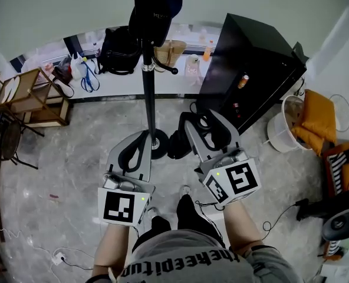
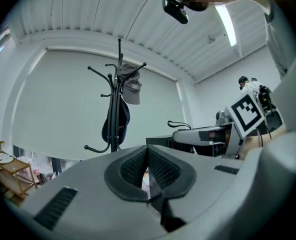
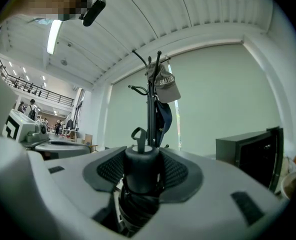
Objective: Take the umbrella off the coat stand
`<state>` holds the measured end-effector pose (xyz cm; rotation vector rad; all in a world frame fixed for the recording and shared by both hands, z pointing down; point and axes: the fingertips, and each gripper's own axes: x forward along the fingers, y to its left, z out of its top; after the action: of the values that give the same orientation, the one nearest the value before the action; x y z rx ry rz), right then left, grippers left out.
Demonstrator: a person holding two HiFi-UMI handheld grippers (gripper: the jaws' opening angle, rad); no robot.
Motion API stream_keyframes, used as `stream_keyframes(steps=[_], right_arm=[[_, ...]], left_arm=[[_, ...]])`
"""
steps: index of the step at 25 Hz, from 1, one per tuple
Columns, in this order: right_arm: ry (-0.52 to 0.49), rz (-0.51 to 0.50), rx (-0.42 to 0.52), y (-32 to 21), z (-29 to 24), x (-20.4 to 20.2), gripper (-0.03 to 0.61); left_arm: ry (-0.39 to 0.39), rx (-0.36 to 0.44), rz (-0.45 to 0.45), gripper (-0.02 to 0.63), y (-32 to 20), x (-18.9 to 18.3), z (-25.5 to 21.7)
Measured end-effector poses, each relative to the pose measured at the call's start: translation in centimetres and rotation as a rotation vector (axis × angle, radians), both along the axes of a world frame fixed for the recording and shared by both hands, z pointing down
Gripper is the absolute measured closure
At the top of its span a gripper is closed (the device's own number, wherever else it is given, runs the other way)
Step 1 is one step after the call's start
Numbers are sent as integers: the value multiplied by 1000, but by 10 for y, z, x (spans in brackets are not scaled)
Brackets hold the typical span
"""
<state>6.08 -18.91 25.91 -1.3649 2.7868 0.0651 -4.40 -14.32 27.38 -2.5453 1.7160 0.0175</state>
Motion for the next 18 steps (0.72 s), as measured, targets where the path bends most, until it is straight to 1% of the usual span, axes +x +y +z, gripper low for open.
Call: stream_keyframes(steps=[6, 13, 18], right_arm=[[0, 54, 14, 24, -5, 9, 374], [-11, 112, 4, 51, 4, 22, 374], [-6, 135, 3, 62, 10, 27, 374]], left_arm=[[-14, 35, 33, 598, 10, -1, -8], [-16, 37, 54, 598, 22, -5, -7], [-17, 35, 59, 598, 31, -6, -3]])
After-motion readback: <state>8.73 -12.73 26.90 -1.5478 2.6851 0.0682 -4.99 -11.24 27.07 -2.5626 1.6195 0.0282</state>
